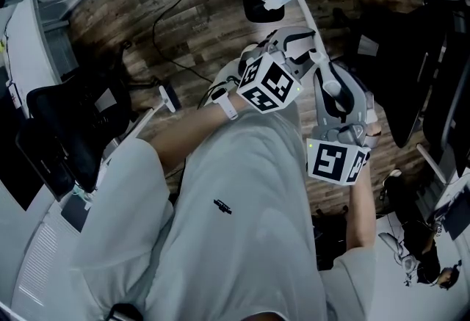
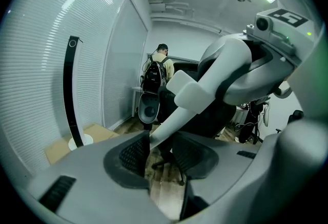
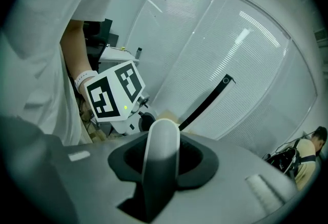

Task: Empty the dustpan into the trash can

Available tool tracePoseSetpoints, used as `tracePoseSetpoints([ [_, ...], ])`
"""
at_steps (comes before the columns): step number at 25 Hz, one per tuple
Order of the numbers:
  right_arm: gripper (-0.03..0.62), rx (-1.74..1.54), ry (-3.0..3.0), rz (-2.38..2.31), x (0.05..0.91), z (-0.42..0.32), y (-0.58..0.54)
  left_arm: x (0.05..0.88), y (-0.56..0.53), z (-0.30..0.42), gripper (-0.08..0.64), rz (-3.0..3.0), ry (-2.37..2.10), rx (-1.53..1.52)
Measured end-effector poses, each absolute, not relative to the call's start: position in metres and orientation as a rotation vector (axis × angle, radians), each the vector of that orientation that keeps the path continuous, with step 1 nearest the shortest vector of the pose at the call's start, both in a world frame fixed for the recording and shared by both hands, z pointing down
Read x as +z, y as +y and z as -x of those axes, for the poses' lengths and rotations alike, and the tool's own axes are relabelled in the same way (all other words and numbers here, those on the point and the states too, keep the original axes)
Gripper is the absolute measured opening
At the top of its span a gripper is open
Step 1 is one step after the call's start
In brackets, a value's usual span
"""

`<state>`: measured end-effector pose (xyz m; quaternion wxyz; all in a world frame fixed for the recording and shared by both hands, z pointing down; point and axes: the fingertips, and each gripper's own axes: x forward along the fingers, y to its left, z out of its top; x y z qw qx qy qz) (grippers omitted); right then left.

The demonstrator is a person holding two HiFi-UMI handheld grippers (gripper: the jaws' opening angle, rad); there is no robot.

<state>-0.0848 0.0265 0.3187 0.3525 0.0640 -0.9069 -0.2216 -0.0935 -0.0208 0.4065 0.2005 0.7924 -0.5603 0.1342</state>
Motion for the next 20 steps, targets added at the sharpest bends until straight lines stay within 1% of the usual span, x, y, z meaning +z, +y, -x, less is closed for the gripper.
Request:
tracePoseSetpoints([
  [6, 0.115, -0.675, -2.331, -0.061, 0.324, 0.087, 0.030, 0.409, -0.020, 0.100, 0.135, -2.184, -1.605, 0.376],
  [12, 0.115, -0.710, -2.319, 0.068, 0.334, 0.093, 0.047, 0.420, -0.002, 0.108, 0.135, -2.134, -1.620, 0.380],
  [20, 0.115, -0.751, -2.313, 0.085, 0.330, 0.096, 0.042, 0.416, -0.007, 0.112, 0.135, -2.125, -1.649, 0.367],
])
